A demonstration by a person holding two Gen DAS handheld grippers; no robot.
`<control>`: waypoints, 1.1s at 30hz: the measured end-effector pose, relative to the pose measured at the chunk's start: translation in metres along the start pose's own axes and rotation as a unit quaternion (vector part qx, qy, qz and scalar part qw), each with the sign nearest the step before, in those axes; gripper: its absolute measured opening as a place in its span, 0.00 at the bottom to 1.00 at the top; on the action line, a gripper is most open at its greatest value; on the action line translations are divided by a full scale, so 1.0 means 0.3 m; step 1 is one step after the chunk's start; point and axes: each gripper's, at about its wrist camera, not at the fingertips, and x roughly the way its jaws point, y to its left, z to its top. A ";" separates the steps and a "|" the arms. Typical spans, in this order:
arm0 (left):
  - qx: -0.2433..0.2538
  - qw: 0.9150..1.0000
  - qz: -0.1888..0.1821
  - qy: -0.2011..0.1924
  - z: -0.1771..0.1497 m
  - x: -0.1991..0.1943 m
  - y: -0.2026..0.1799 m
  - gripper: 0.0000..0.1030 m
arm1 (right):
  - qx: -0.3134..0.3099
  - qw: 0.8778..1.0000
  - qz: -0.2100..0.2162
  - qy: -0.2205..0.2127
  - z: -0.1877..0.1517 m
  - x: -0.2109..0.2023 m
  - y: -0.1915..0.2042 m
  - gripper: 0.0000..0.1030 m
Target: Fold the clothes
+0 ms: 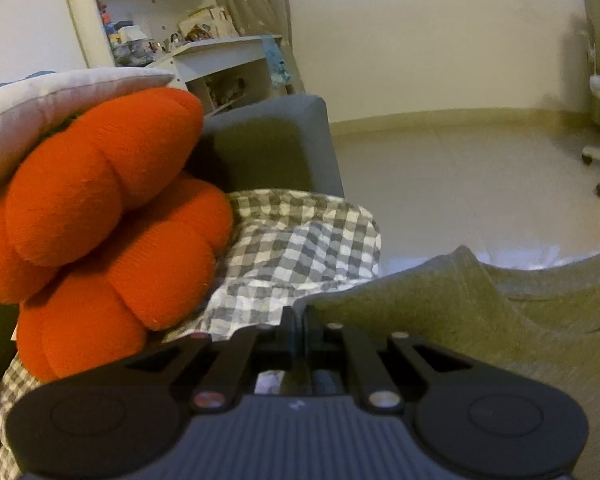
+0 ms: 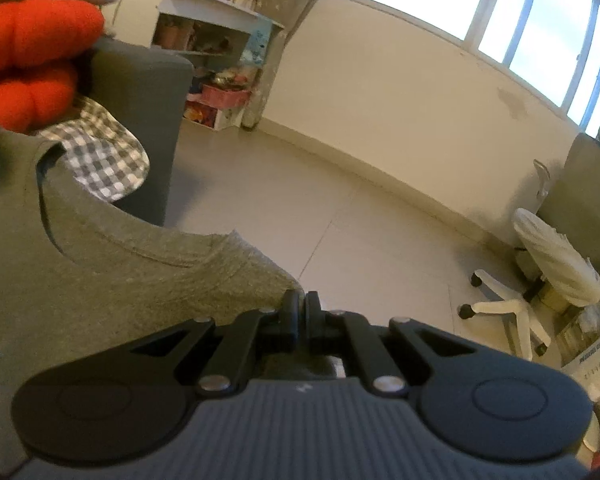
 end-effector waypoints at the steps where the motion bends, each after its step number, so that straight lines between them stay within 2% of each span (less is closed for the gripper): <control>1: 0.005 1.000 0.002 0.003 -0.008 0.022 -0.011 0.04 | -0.001 1.000 -0.001 0.004 -0.004 0.019 0.006 0.03; 7: 0.030 0.999 0.007 0.019 -0.070 0.085 -0.065 0.06 | -0.010 0.999 0.002 0.034 -0.037 0.081 0.041 0.03; 8: 0.032 0.999 0.009 0.018 -0.076 0.085 -0.067 0.09 | -0.008 0.999 0.002 0.039 -0.042 0.085 0.045 0.03; 10: 0.031 0.999 0.010 0.015 -0.079 0.069 -0.066 0.10 | -0.003 0.999 0.002 0.043 -0.043 0.081 0.042 0.06; 12: 0.026 1.000 0.010 0.012 -0.076 0.045 -0.057 0.18 | 0.004 0.999 0.000 0.046 -0.038 0.072 0.042 0.07; 15: 0.007 1.000 0.011 0.013 -0.067 0.011 -0.030 0.31 | 0.019 0.999 0.005 0.050 -0.021 0.037 0.019 0.25; 16: 0.000 1.000 0.008 0.015 -0.064 -0.001 -0.016 0.31 | 0.026 0.998 0.009 0.049 -0.019 0.024 0.011 0.41; 17: -0.010 1.000 0.005 0.019 -0.063 -0.012 -0.001 0.33 | 0.032 0.998 0.012 0.047 -0.015 0.007 -0.002 0.44; 23: -0.093 0.993 -0.025 0.064 -0.095 -0.072 0.121 0.38 | 0.052 0.997 0.031 0.056 0.003 -0.093 -0.035 0.44; 33: -0.205 0.968 -0.071 0.123 -0.217 -0.146 0.321 0.37 | 0.096 0.992 0.043 0.072 -0.024 -0.226 -0.093 0.44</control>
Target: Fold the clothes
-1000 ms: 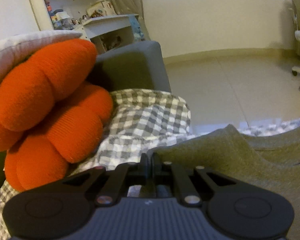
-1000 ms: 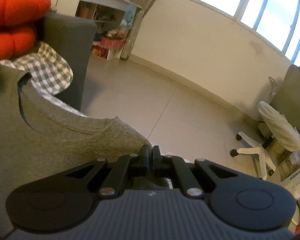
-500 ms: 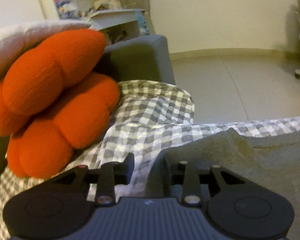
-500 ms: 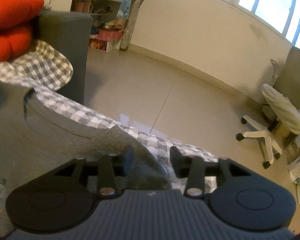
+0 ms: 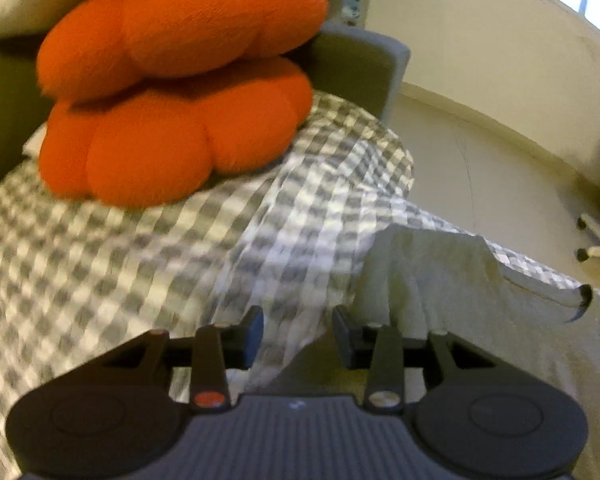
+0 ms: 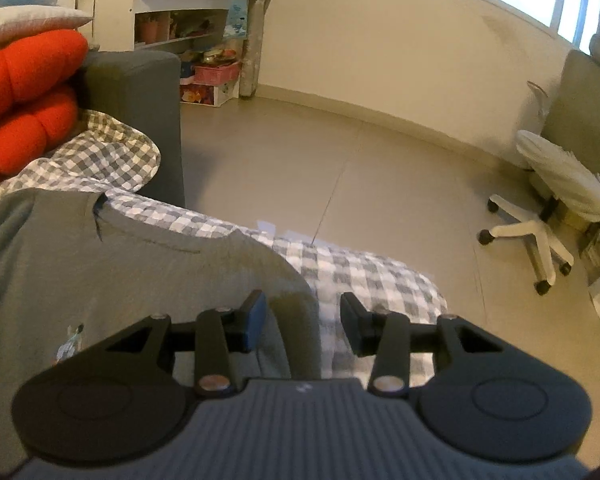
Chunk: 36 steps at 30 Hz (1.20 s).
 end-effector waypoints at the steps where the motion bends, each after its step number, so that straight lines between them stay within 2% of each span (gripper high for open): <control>1: -0.011 1.000 -0.007 0.007 -0.007 -0.004 0.015 0.37 | 0.003 1.000 0.001 0.001 -0.007 -0.011 -0.002 0.44; 5: -0.051 0.997 -0.033 0.041 -0.044 -0.001 0.063 0.35 | 0.029 0.999 0.011 0.003 -0.037 -0.050 0.003 0.44; 8: -0.082 0.993 -0.046 0.064 -0.076 0.016 0.090 0.29 | 0.043 0.999 0.021 0.002 -0.059 -0.070 0.024 0.44; 10: -0.088 0.993 -0.047 0.061 -0.092 0.019 0.096 0.21 | 0.037 0.999 0.023 0.005 -0.070 -0.067 0.048 0.44; 12: -0.085 0.994 -0.047 0.055 -0.098 0.016 0.099 0.00 | 0.033 0.999 0.023 0.008 -0.077 -0.060 0.063 0.44; 15: -0.085 0.994 -0.051 0.041 -0.097 0.002 0.102 0.00 | 0.035 0.999 0.024 0.012 -0.089 -0.048 0.073 0.44; 19: -0.050 0.999 -0.011 -0.006 -0.060 -0.032 0.098 0.00 | 0.042 0.999 0.022 0.016 -0.102 -0.034 0.074 0.44; 22: -0.053 0.998 0.001 -0.026 -0.018 -0.040 0.129 0.00 | 0.040 0.999 0.019 0.016 -0.112 -0.029 0.074 0.44; 26: -0.078 0.996 -0.043 0.015 -0.003 -0.023 0.182 0.04 | 0.051 0.998 0.022 0.014 -0.125 -0.029 0.064 0.44; 28: -0.075 0.995 -0.050 0.036 -0.019 -0.012 0.184 0.15 | 0.059 0.998 0.025 0.014 -0.129 -0.031 0.063 0.44; 30: -0.079 0.994 -0.052 0.049 -0.039 0.000 0.183 0.38 | 0.070 0.997 0.027 0.017 -0.136 -0.035 0.061 0.46; 34: -0.117 0.988 -0.071 0.076 -0.080 0.024 0.200 0.36 | 0.100 0.994 0.038 0.012 -0.160 -0.058 0.059 0.49; 35: -0.126 0.986 -0.077 0.076 -0.088 0.025 0.199 0.31 | 0.108 0.993 0.041 0.010 -0.168 -0.064 0.059 0.49; 36: -0.134 0.985 -0.082 0.076 -0.095 0.026 0.197 0.22 | 0.116 0.992 0.044 0.008 -0.176 -0.069 0.060 0.49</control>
